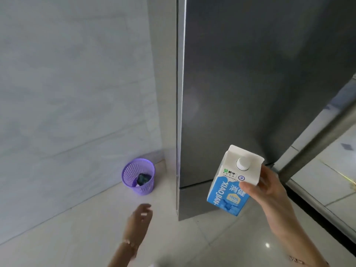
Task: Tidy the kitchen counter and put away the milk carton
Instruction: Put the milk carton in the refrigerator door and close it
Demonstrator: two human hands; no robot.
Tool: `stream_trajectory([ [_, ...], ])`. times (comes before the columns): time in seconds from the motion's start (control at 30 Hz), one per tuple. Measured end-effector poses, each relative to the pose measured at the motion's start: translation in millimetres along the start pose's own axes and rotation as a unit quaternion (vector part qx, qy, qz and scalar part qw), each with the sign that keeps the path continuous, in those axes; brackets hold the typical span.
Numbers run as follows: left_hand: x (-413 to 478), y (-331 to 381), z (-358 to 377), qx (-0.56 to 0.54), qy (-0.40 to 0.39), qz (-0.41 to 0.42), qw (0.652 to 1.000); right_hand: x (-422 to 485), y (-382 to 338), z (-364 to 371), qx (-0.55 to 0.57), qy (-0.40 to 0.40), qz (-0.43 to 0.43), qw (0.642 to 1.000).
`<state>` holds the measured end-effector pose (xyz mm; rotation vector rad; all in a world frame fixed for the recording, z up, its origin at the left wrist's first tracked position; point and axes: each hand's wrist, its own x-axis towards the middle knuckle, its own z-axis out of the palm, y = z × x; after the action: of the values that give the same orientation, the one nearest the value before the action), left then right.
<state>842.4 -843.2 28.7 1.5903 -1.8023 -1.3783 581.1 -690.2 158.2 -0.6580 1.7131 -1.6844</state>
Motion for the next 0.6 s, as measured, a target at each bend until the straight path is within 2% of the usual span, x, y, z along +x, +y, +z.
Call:
stream_trajectory([
  [0.07, 41.4, 79.4, -6.8, -0.043, 0.002, 0.126, 0.991, 2.5, -7.6, 6.9, -0.005, 0.026, -0.012, 1.000],
  [0.13, 61.9, 154.8, -13.7, -0.074, -0.006, 0.263, 0.962, 2.9, -14.7, 15.8, -0.006, 0.064, -0.030, 0.998],
  [0.2, 79.2, 202.0, -16.9, -0.072, -0.028, 0.352, 0.933, 1.6, -20.9, 26.8, 0.001, 0.107, -0.048, 0.993],
  [0.27, 89.0, 234.0, -19.1, -0.059, -0.045, 0.404, 0.912, -1.6, -26.1, 38.6, 0.008, 0.155, -0.067, 0.986],
  [0.37, 98.5, 247.4, -14.8, -0.062, -0.053, 0.434, 0.897, -9.2, -32.6, 56.5, 0.005, 0.201, -0.096, 0.975],
  [0.6, 115.2, 249.9, -15.4, -0.122, -0.113, 0.390, 0.906, -36.9, -26.9, 89.4, -0.004, 0.302, -0.101, 0.948],
])
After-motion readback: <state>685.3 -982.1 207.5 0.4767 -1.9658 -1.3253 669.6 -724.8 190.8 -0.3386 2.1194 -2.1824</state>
